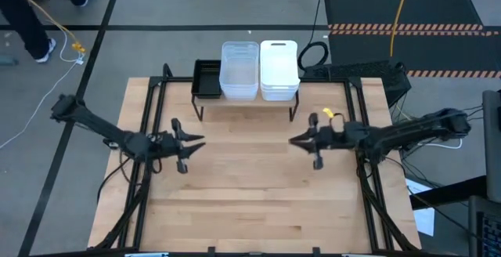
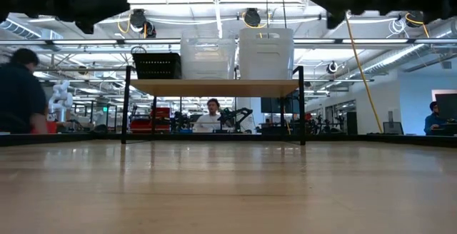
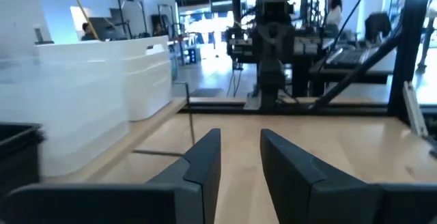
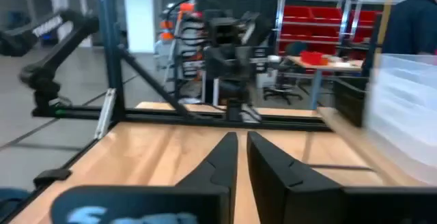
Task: Stack baskets on shelf by color
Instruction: Return to Home Position
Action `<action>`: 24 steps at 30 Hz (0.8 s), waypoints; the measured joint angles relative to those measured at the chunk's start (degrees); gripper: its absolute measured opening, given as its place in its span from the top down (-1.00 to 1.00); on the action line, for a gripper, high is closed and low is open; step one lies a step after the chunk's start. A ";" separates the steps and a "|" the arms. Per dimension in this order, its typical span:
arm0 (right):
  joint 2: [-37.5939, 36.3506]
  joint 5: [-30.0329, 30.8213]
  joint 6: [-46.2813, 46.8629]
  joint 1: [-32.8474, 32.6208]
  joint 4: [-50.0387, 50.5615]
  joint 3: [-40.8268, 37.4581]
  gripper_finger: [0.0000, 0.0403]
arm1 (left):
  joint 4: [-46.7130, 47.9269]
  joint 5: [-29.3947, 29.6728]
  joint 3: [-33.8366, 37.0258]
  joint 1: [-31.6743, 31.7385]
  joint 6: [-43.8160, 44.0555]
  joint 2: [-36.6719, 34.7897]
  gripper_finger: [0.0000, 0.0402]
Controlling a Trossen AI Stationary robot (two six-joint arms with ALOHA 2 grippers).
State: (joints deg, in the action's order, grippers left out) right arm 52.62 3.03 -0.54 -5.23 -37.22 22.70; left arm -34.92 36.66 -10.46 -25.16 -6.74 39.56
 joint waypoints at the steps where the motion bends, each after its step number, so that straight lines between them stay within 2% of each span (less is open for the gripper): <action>1: -3.03 0.00 -0.03 0.56 1.46 -1.13 0.89 | 4.06 -0.01 -0.08 0.02 -0.23 -3.20 0.47; 7: -22.07 -0.23 0.04 3.68 15.15 -5.48 0.96 | 28.65 -0.06 -0.91 0.08 2.98 -22.59 0.47; 10: -28.04 -0.18 0.28 4.54 16.71 -8.45 0.99 | 38.06 -0.08 -0.40 0.54 6.25 -28.97 0.47; 17: -34.07 -0.31 0.31 4.57 14.96 -16.36 1.00 | 42.94 -0.60 3.25 1.53 7.78 -36.57 0.47; 24: -35.30 1.39 0.86 4.55 15.05 -20.20 1.00 | 45.93 -0.86 5.66 1.57 9.17 -38.98 0.47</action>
State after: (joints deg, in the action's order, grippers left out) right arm 17.32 4.42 0.32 -0.69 -22.17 2.50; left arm 11.01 35.80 -4.79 -23.59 2.43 0.58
